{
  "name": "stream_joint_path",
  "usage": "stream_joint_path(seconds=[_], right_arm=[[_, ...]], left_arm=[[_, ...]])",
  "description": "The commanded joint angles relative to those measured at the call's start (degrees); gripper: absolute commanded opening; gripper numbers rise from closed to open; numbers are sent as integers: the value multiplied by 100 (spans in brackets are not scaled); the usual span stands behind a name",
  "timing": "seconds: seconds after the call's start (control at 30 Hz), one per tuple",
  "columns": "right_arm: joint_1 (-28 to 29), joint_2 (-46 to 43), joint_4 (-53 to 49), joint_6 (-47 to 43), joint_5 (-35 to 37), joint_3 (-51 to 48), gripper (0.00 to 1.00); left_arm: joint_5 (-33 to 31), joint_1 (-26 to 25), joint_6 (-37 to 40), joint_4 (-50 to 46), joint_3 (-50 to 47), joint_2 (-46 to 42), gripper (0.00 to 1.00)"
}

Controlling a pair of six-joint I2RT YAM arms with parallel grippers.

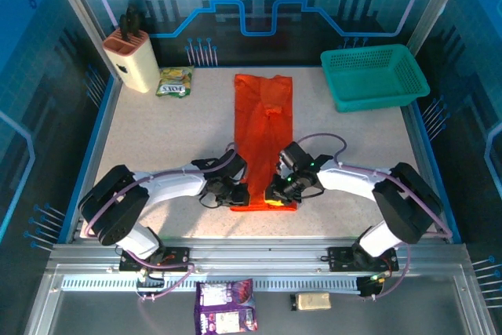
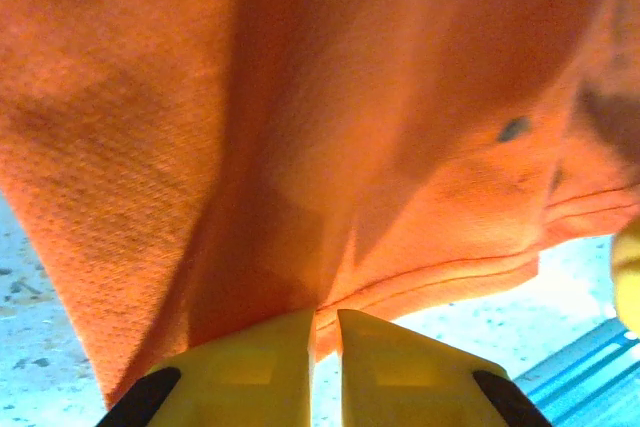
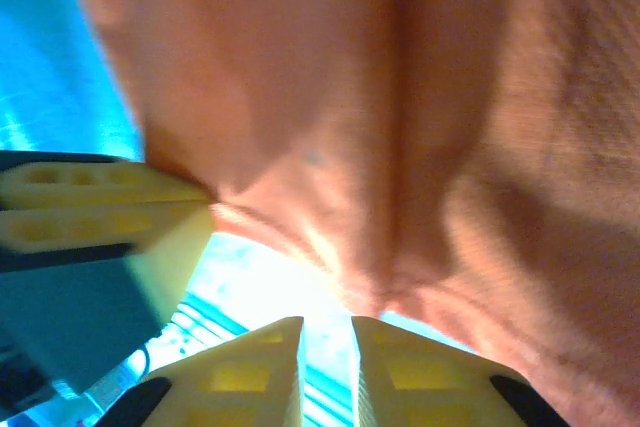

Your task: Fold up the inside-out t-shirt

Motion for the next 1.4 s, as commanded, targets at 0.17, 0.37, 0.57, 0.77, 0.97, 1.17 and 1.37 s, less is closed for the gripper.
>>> stream_joint_path(seconds=[0.17, 0.37, 0.57, 0.77, 0.97, 1.17, 1.37], right_arm=[[-666, 139, 14, -443, -395, 716, 17], [-924, 1174, 591, -729, -973, 1340, 13], [-1104, 2179, 542, -959, -781, 1661, 11], [-1176, 2743, -359, -1611, -88, 2193, 11], [-1222, 1892, -594, -1672, -213, 2080, 13], [-1239, 777, -1289, -1852, 122, 1551, 17], [-1245, -56, -1519, -1832, 126, 608, 17]], left_arm=[[68, 46, 121, -540, 547, 205, 10], [-1, 49, 243, -562, 438, 503, 5], [411, 53, 179, -263, 128, 843, 4], [576, 50, 149, -60, -125, 717, 4], [677, 57, 5, 119, -93, 91, 14], [488, 136, -23, 242, 210, -363, 20], [1087, 62, 60, 519, 760, 223, 16]])
